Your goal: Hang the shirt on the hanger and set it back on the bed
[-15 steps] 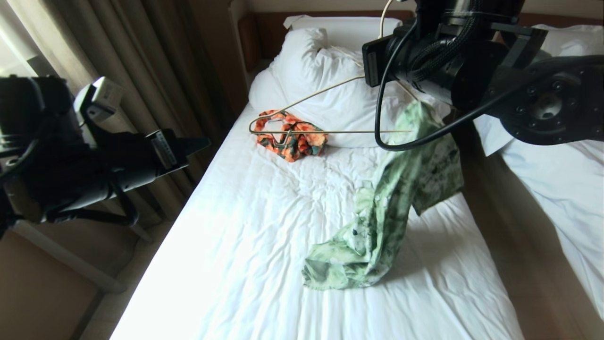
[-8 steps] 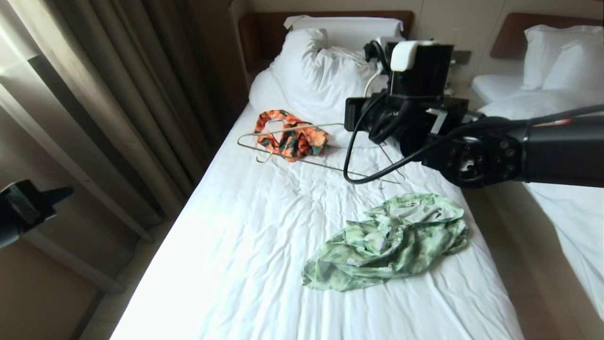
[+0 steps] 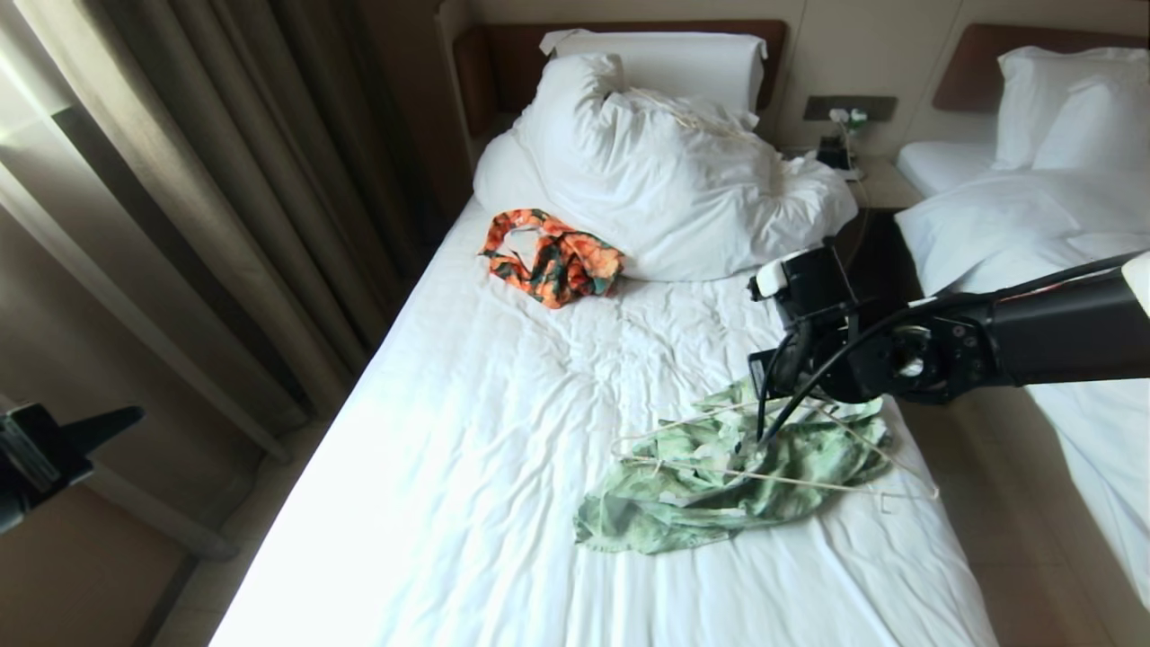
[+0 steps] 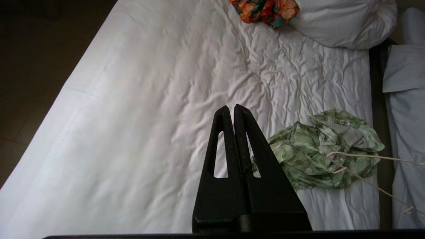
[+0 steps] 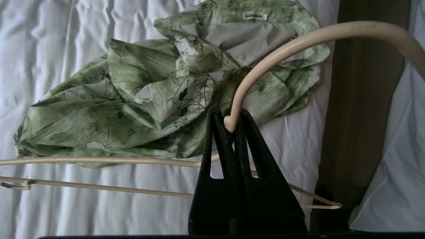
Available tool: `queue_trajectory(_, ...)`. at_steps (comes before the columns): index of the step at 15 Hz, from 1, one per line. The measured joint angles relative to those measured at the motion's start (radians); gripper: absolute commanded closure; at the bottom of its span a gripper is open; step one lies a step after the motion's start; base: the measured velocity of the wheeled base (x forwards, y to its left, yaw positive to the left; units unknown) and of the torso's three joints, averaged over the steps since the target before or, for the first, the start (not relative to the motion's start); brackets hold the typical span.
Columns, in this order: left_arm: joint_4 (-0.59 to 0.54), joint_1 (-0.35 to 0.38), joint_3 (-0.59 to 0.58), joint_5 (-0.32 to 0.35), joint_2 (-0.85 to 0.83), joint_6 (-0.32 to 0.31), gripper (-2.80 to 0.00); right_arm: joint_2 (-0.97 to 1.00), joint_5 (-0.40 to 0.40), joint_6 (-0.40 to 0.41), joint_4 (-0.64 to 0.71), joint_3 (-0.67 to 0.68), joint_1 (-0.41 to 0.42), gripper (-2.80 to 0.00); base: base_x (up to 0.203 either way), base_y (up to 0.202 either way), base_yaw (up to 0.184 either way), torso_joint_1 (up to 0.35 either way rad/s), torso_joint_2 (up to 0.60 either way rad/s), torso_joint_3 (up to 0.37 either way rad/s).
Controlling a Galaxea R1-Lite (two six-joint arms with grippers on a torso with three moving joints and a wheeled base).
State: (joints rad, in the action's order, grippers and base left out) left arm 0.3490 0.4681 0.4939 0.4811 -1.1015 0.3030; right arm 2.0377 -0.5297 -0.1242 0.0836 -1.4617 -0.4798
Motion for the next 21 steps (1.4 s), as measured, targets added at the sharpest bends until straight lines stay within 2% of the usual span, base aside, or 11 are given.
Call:
queue_trajectory(1,0.001,-0.003,-0.007,0.000,0.003,0.000,0.00,0.022,-0.003,-0.015,0.002,0.010,0.014,0.00,0.000,0.000,0.000,0.000,0.00,0.000)
queue_trajectory(2,0.002,-0.004,-0.014,-0.003,0.005,0.000,0.00,0.046,-0.006,-0.021,0.002,0.014,0.025,-2.80,0.000,0.000,0.000,0.000,0.00,0.000)
queue_trajectory(6,0.003,0.002,-0.032,-0.014,0.009,-0.003,0.00,0.137,-0.003,-0.043,-0.014,-0.038,0.045,-2.80,0.000,0.000,0.000,0.000,0.00,0.000)
queue_trajectory(10,0.003,0.020,-0.036,-0.014,0.009,-0.005,0.00,0.144,-0.005,-0.045,0.043,-0.014,0.042,-2.80,0.000,0.000,0.000,0.000,0.00,0.000)
queue_trajectory(11,0.003,0.021,-0.039,-0.014,0.012,-0.005,0.00,0.136,-0.006,-0.047,0.044,0.007,0.042,0.00,0.000,0.000,0.000,0.000,0.00,0.000)
queue_trajectory(17,0.015,0.010,-0.039,-0.004,0.020,-0.003,0.00,-0.031,-0.009,-0.044,0.015,0.143,0.028,0.00,0.000,0.000,0.000,0.000,0.00,0.000)
queue_trajectory(19,0.036,-0.052,-0.025,-0.002,0.024,-0.002,0.00,-0.151,-0.009,-0.039,0.018,0.193,0.029,0.00,0.000,0.000,0.000,0.000,0.00,0.000)
queue_trajectory(21,0.040,-0.189,-0.016,-0.007,0.035,-0.001,0.00,-0.300,-0.008,-0.029,0.032,0.238,0.027,0.00,0.000,0.000,0.000,0.000,0.00,0.000)
